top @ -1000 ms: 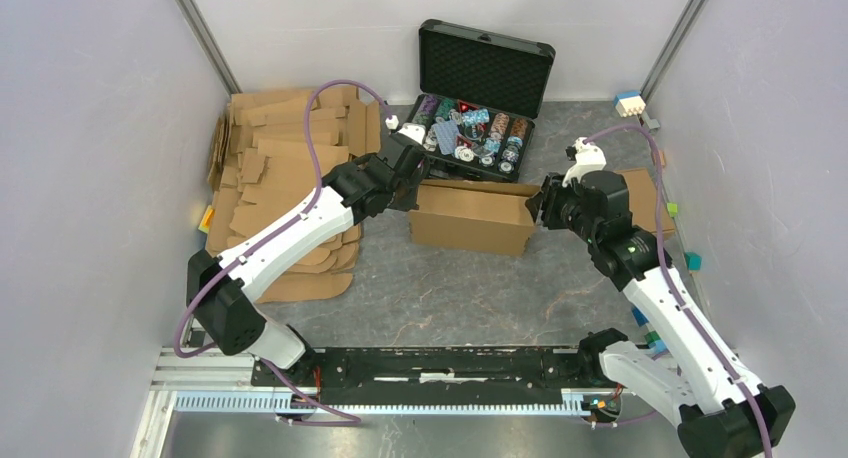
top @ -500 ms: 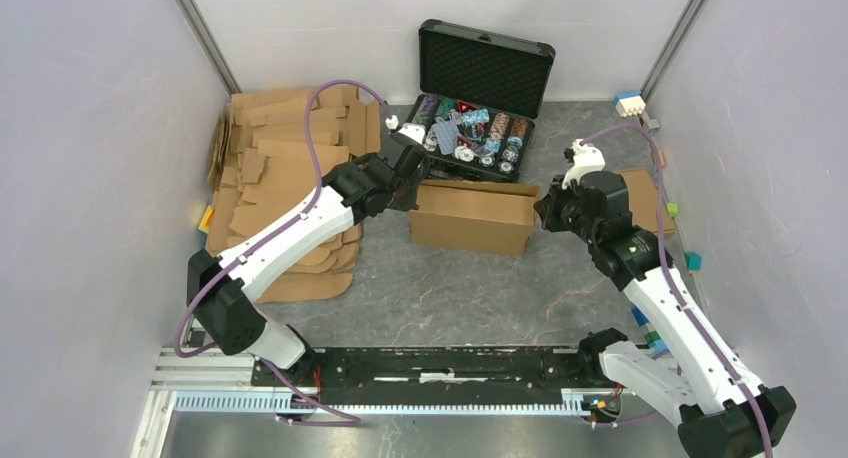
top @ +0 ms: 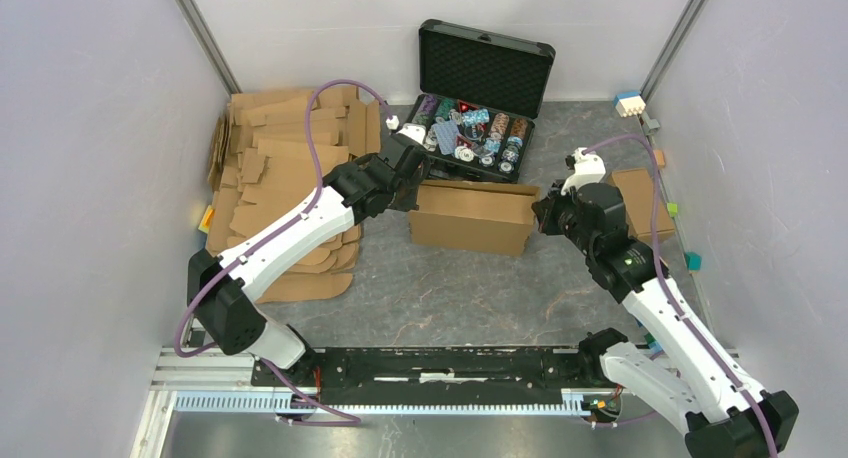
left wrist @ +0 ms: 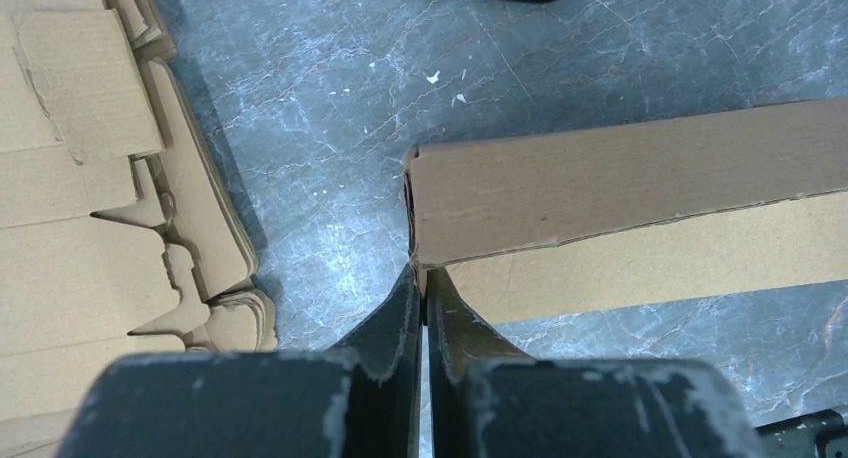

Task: Fold the paper box

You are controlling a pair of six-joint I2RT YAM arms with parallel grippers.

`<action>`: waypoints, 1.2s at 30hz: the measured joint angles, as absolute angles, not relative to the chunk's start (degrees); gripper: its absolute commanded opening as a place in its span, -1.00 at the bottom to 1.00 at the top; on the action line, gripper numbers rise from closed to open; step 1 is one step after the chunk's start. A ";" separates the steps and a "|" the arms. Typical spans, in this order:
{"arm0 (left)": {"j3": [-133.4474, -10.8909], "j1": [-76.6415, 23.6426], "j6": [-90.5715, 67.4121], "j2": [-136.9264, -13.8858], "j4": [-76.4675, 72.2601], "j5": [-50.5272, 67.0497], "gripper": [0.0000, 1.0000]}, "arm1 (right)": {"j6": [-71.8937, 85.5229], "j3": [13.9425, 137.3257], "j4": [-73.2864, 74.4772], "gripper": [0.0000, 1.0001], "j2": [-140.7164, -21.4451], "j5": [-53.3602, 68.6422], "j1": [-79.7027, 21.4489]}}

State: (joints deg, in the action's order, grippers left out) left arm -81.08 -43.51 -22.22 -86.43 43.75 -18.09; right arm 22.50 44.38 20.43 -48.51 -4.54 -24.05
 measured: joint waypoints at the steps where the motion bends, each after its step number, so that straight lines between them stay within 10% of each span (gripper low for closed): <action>1: -81.08 -43.51 -22.22 -86.43 43.75 -18.11 -0.96 | 22.48 44.36 20.40 -1.00 -48.47 -4.91 -24.18; 14: -81.36 -43.64 -22.22 -86.43 44.25 -18.15 -0.96 | 20.12 45.52 22.76 -0.98 -49.21 -6.52 -25.04; 18: -81.36 -43.72 -22.22 -86.43 44.29 -18.15 -0.95 | 19.46 45.36 22.83 -0.60 -49.36 -6.52 -25.12; 24: -81.38 -44.29 -22.22 -86.43 44.27 -18.06 -0.58 | 17.08 45.98 25.34 -0.13 -50.19 -4.82 -25.36; 36: -82.04 -44.75 -22.24 -86.41 44.97 -17.69 -0.21 | 13.98 51.79 28.80 -0.19 -51.24 -5.82 -25.47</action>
